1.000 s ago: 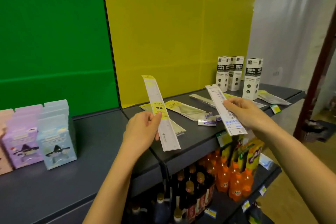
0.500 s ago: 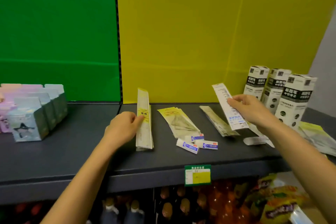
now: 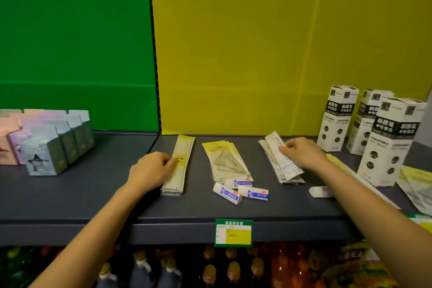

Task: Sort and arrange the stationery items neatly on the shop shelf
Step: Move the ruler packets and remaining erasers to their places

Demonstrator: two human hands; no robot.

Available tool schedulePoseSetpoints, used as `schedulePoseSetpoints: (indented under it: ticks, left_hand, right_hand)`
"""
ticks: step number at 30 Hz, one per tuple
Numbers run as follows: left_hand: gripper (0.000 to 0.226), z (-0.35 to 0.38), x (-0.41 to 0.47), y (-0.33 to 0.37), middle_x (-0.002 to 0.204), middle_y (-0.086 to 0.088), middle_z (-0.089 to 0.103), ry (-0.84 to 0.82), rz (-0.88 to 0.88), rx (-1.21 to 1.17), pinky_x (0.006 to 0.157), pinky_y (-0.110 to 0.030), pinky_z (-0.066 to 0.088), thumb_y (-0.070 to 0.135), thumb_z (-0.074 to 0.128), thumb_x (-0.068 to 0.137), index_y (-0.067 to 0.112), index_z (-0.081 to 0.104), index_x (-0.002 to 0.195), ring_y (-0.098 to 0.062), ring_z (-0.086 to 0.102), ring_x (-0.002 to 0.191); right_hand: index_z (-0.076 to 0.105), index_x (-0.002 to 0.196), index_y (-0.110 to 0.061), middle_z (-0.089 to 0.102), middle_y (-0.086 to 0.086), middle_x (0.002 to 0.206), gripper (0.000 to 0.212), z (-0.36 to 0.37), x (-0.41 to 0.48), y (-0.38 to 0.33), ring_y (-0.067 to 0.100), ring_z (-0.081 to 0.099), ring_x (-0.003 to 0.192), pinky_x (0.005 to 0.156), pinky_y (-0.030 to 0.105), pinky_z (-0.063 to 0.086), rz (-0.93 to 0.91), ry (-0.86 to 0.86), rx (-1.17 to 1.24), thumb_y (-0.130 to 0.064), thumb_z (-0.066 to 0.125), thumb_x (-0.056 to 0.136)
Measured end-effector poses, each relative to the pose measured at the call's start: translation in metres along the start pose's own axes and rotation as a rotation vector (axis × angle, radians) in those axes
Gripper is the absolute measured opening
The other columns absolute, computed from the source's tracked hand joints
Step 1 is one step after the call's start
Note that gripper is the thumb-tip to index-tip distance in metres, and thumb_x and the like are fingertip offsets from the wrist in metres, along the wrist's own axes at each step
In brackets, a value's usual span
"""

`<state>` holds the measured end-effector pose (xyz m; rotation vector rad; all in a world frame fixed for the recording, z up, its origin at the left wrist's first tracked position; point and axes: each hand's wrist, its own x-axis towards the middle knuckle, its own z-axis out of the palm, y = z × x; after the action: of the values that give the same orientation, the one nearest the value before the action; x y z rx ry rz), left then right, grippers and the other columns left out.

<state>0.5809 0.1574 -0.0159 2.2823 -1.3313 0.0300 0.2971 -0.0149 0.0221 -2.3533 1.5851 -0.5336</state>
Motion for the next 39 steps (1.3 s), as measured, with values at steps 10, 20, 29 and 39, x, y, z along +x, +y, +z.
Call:
schedulePoseSetpoints:
  ticks: [10,20,29,39]
  left_hand:
    - [0.042,0.002,-0.005,0.004,0.073,-0.006,0.062,0.083,0.017,0.077,0.057,-0.027,0.034,0.041,0.04,0.093,0.009,0.064,0.083,-0.025,0.059,0.073]
    - [0.022,-0.001,0.0,0.0,0.098,-0.01,0.06,0.136,-0.015,-0.169,0.073,-0.033,0.038,0.029,0.04,0.095,0.01,0.051,0.098,-0.025,0.052,0.084]
    - [0.042,-0.004,0.008,0.002,0.143,-0.008,0.041,-0.191,-0.137,-0.541,0.104,-0.032,0.03,0.013,0.036,0.097,0.006,0.033,0.138,-0.022,0.041,0.128]
    - [0.017,-0.005,0.019,0.025,0.074,0.0,0.037,-0.23,-0.156,-0.507,0.057,-0.027,0.026,0.008,0.032,0.092,0.012,0.037,0.076,-0.011,0.033,0.064]
  right_hand:
    - [0.068,0.103,-0.015,0.068,0.011,0.105,0.045,0.011,0.004,0.006,0.03,0.061,0.097,0.073,0.034,0.043,-0.016,0.005,-0.246,-0.048,0.04,0.093]
    - [0.059,0.12,-0.012,0.066,0.006,0.116,0.033,0.003,-0.03,-0.087,0.023,0.06,0.097,0.083,0.034,0.046,-0.366,0.0,0.106,-0.022,0.035,0.098]
    - [0.038,0.128,0.016,0.046,0.033,0.134,0.041,0.057,-0.027,-0.156,0.033,0.053,0.12,0.106,0.054,0.036,-0.158,-0.444,0.42,0.001,0.037,0.09]
    - [0.042,0.067,-0.012,0.046,0.008,0.067,0.025,0.084,-0.007,-0.193,0.024,0.048,0.078,0.072,0.03,0.038,-0.032,-0.401,0.454,-0.003,0.032,0.088]
